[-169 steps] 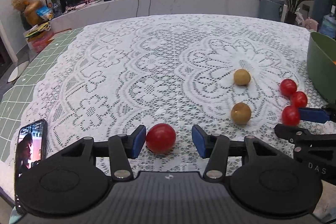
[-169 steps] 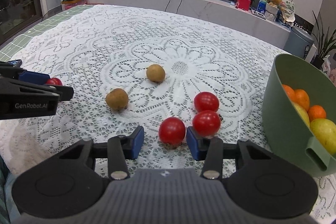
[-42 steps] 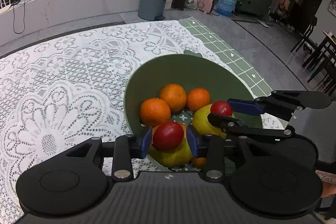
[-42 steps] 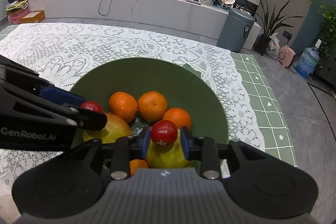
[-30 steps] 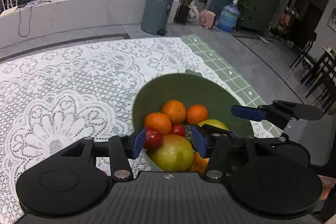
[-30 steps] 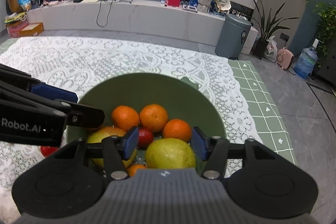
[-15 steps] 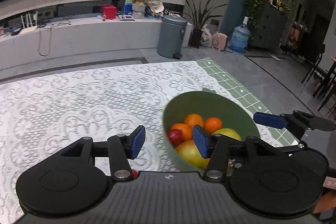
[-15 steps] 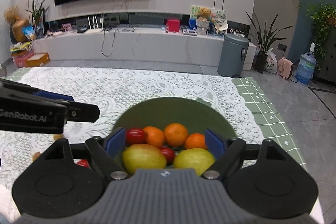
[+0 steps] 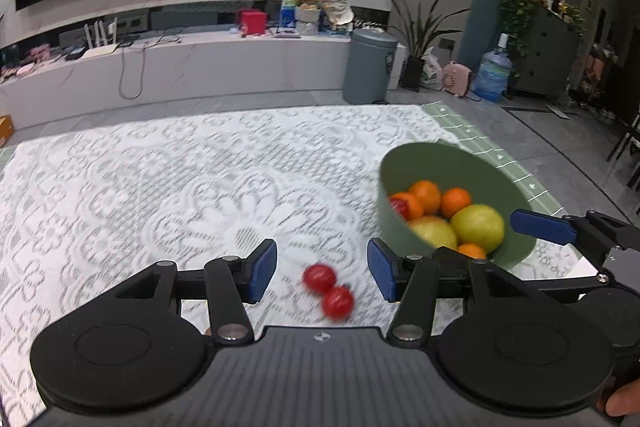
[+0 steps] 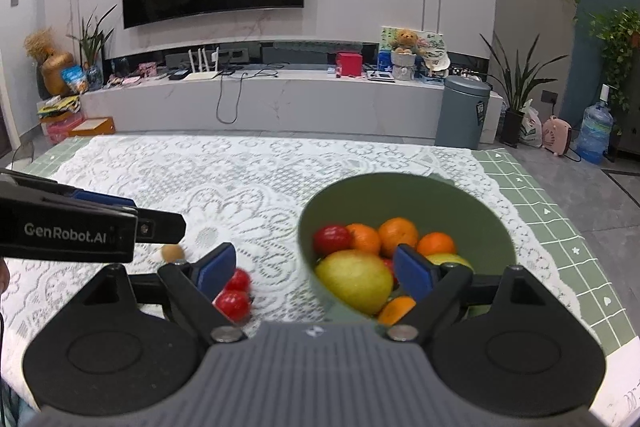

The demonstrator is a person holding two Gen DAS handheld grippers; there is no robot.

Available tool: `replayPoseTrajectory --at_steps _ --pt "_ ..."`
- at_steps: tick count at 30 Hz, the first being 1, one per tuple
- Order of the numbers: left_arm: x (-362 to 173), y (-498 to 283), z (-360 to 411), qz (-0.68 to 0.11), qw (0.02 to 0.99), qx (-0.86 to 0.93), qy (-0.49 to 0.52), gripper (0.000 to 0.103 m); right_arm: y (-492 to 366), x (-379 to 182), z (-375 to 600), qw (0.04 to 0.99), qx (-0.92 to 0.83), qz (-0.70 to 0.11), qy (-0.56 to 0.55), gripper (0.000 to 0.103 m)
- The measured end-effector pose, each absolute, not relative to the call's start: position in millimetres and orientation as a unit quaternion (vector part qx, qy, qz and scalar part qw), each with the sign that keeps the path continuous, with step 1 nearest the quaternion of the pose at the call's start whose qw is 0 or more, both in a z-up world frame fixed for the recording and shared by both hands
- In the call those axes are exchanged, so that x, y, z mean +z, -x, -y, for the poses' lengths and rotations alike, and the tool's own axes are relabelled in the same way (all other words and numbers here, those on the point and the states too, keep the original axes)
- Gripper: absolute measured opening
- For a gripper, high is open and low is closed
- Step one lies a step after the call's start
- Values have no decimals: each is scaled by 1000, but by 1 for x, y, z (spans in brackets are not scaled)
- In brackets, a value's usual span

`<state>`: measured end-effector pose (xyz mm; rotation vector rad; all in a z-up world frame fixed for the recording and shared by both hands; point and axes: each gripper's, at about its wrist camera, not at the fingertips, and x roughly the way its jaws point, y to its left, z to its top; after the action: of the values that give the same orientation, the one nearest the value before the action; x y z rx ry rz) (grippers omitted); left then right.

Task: Organize fruits
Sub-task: 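Move both tools down to the kiwis and tomatoes on the tablecloth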

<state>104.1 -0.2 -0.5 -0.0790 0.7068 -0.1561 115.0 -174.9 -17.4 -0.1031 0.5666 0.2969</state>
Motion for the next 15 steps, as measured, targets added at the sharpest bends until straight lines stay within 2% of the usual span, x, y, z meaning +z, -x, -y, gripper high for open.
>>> replayPoseTrajectory --at_steps 15 --pt "-39 -76 -42 -379 922 -54 65 62 -87 -53 128 927 205 -300 98 82"
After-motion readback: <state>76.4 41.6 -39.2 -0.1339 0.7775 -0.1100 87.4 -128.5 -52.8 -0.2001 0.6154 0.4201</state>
